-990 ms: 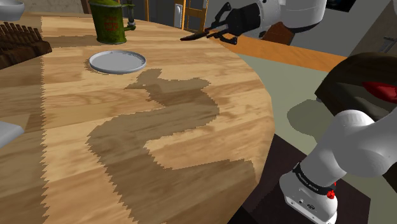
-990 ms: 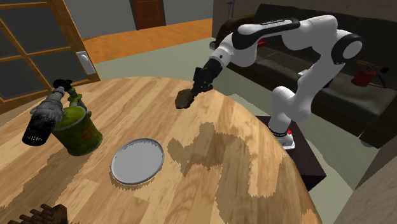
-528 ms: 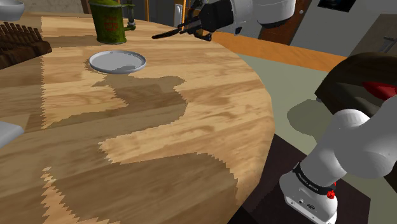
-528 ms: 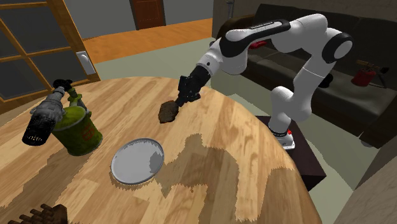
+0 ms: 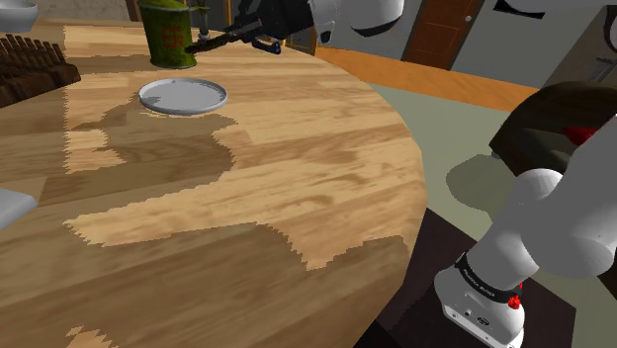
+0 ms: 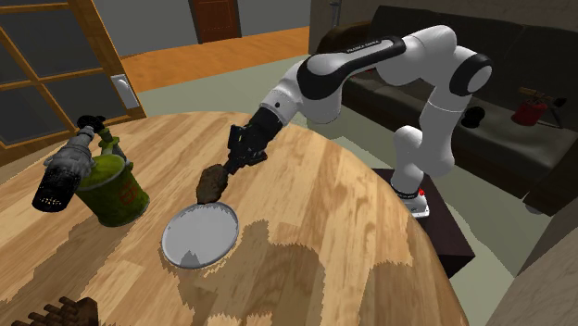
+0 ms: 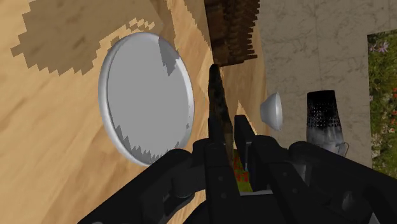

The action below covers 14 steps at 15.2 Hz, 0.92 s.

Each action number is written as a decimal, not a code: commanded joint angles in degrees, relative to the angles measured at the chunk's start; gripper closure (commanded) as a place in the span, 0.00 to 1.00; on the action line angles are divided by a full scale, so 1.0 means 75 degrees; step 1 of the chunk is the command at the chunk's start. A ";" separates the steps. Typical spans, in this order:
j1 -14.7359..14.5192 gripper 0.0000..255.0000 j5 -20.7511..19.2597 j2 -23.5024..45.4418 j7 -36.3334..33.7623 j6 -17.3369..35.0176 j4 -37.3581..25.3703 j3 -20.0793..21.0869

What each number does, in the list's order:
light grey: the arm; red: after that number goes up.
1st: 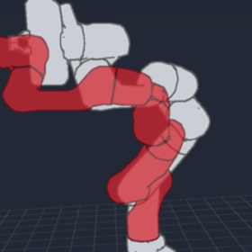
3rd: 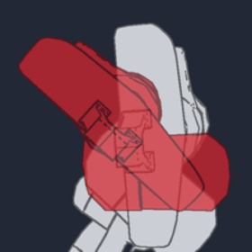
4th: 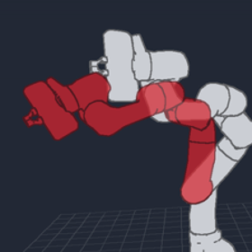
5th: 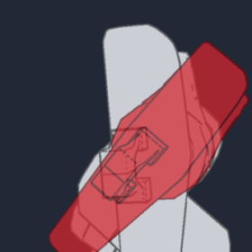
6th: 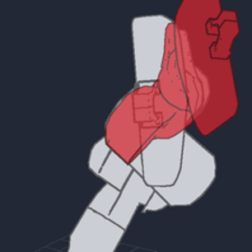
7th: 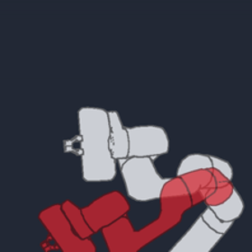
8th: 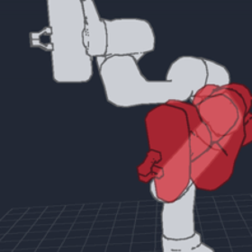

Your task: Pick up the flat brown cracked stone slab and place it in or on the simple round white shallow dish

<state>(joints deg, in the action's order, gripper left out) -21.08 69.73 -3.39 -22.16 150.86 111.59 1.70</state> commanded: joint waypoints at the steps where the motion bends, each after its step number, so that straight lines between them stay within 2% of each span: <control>1: -0.0123 1.00 -0.0200 0.0457 -0.0322 0.0235 -0.0516 0.0155; 6: -0.0415 1.00 -0.0987 0.1748 -0.1245 0.0548 -0.2045 0.0318; 14: -0.0328 1.00 0.0032 0.1919 -0.0113 0.0861 -0.1670 0.0501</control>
<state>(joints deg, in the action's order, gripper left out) -23.55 68.98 10.78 -24.07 156.90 98.78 5.23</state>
